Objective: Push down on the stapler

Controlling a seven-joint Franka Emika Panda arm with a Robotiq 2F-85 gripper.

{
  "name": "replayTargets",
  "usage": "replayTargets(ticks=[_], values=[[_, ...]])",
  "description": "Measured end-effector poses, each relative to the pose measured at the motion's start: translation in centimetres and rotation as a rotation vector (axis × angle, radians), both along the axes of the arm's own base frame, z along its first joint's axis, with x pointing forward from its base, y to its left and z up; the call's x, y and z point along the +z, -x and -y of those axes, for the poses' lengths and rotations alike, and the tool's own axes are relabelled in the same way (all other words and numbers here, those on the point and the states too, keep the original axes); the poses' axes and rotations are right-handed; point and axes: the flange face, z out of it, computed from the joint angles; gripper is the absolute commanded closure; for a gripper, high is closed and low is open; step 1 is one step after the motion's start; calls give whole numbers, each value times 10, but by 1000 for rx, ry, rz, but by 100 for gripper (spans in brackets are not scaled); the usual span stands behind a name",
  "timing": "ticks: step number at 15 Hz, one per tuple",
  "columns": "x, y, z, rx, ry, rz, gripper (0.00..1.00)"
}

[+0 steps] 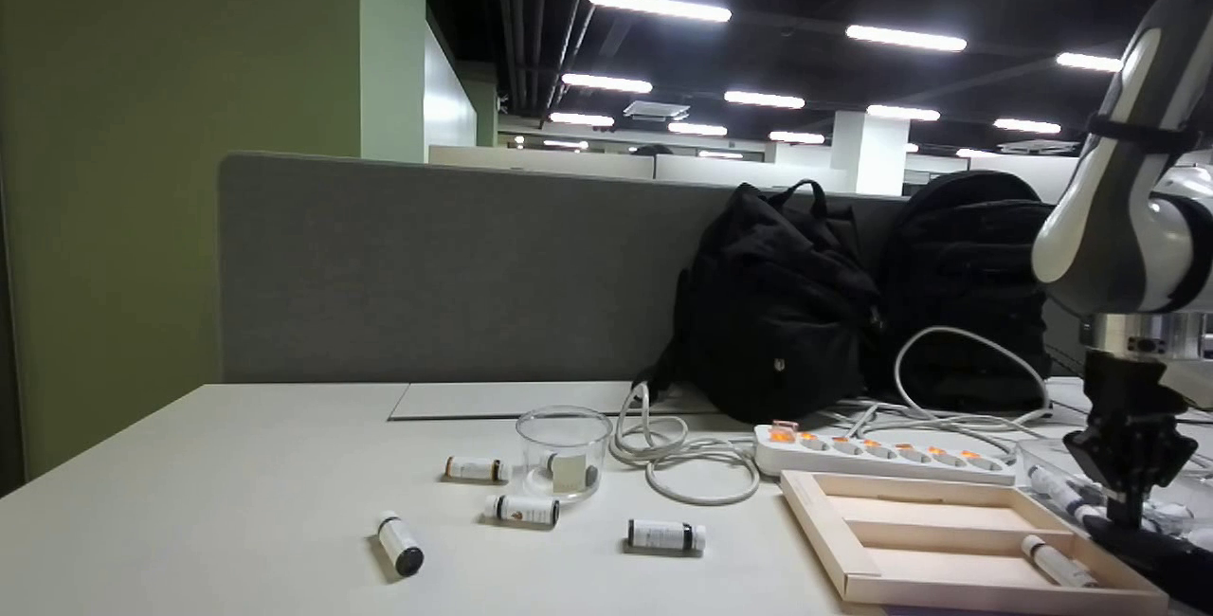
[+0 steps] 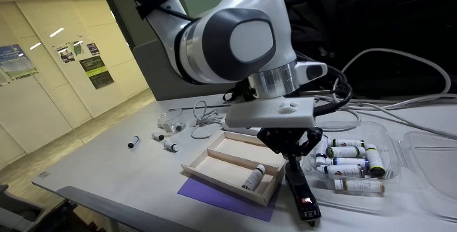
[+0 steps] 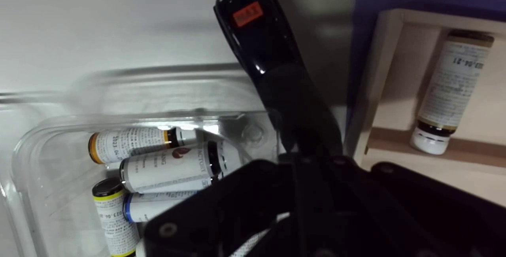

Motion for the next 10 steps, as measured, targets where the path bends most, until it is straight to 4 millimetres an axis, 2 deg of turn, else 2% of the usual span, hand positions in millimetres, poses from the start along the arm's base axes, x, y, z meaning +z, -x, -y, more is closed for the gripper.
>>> replayTargets(ticks=[10], values=[[-6,-13,9,-7,-17,-71,100]])
